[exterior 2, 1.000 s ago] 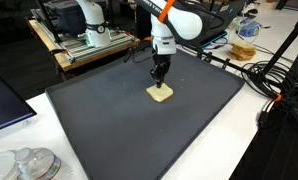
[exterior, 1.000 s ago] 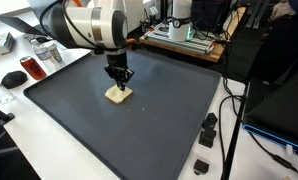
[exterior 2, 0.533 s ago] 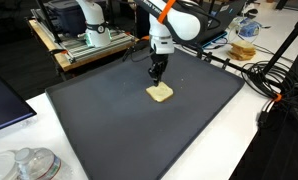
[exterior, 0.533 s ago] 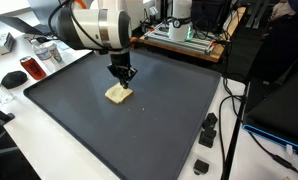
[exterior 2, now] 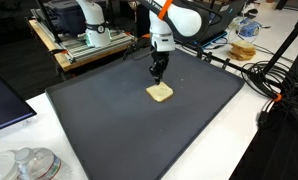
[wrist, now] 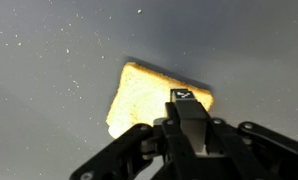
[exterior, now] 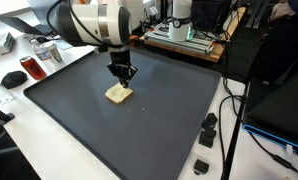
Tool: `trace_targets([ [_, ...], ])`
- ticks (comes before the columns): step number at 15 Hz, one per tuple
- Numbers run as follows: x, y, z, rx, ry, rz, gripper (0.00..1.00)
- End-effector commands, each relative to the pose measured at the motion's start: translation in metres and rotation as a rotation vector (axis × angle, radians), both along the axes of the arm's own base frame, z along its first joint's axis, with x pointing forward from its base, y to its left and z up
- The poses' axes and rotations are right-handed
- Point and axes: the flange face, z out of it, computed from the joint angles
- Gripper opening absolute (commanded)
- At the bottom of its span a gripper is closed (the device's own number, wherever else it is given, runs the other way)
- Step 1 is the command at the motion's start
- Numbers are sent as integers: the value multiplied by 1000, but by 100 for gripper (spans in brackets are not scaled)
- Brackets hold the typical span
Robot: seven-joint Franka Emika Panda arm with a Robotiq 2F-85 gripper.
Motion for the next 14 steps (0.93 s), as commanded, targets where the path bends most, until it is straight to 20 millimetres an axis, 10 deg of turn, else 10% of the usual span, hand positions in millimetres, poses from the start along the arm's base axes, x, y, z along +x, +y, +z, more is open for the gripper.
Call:
trace_targets([
  [1, -2, -8, 17, -26, 2, 46, 5],
  [14, 0, -7, 8, -49, -1, 65, 5],
])
